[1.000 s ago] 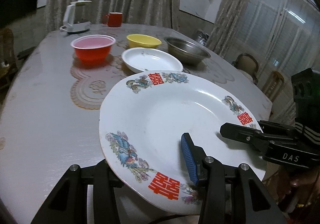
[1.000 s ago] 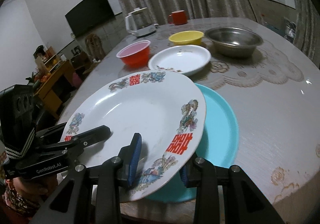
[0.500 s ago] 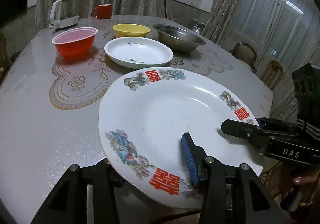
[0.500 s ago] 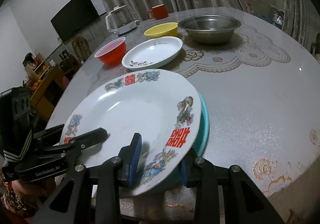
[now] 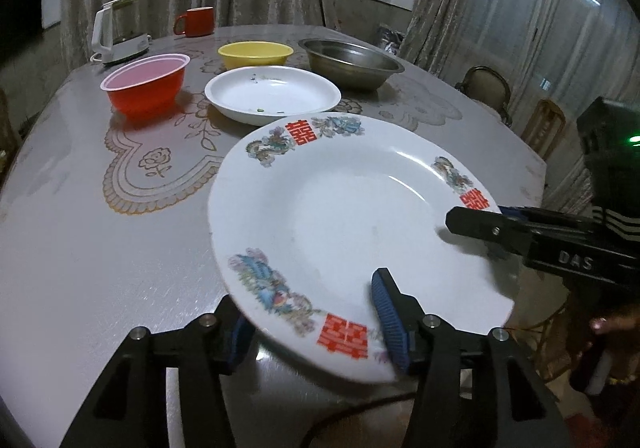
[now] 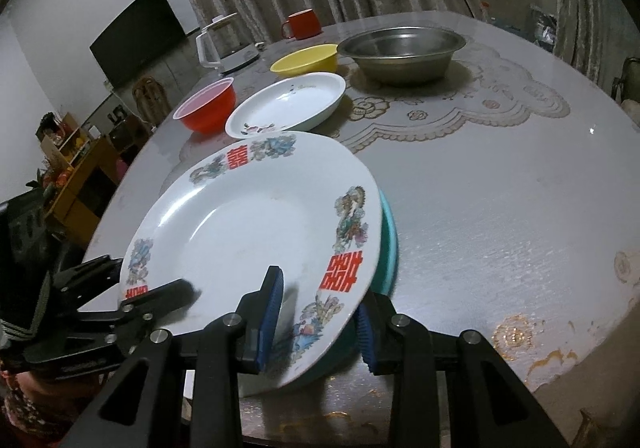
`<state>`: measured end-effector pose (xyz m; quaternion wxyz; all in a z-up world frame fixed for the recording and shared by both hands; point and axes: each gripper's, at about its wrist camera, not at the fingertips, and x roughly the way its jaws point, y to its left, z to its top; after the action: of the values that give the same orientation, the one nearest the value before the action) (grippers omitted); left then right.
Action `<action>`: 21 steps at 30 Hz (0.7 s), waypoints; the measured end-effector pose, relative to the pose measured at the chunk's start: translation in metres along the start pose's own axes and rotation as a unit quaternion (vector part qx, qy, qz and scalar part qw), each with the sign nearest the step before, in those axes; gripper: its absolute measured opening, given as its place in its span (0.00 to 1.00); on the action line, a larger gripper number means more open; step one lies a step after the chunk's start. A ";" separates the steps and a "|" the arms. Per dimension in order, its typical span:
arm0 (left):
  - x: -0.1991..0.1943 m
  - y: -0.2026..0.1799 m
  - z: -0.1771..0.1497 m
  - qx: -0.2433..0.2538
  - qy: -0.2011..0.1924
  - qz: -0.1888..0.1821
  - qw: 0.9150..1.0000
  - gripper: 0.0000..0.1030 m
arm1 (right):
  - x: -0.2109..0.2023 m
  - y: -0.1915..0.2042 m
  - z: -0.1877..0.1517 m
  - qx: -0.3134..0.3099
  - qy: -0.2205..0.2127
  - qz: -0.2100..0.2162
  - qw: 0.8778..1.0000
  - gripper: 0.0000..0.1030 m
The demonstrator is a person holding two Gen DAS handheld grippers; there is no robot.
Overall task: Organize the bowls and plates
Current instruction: 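Lift the large white plate with both tools and carry it over the turquoise plate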
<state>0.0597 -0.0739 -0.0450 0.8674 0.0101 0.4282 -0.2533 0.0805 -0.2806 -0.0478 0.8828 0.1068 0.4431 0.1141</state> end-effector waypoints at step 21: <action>-0.015 0.020 -0.001 -0.035 -0.015 0.007 0.999 0.32 | -0.014 -0.007 -0.001 0.011 -0.017 -0.009 1.000 0.32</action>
<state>0.0606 -0.0494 -0.0386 0.8754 -0.0215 0.4234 -0.2322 0.0728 -0.2910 -0.0397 0.8901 0.1149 0.4297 0.0996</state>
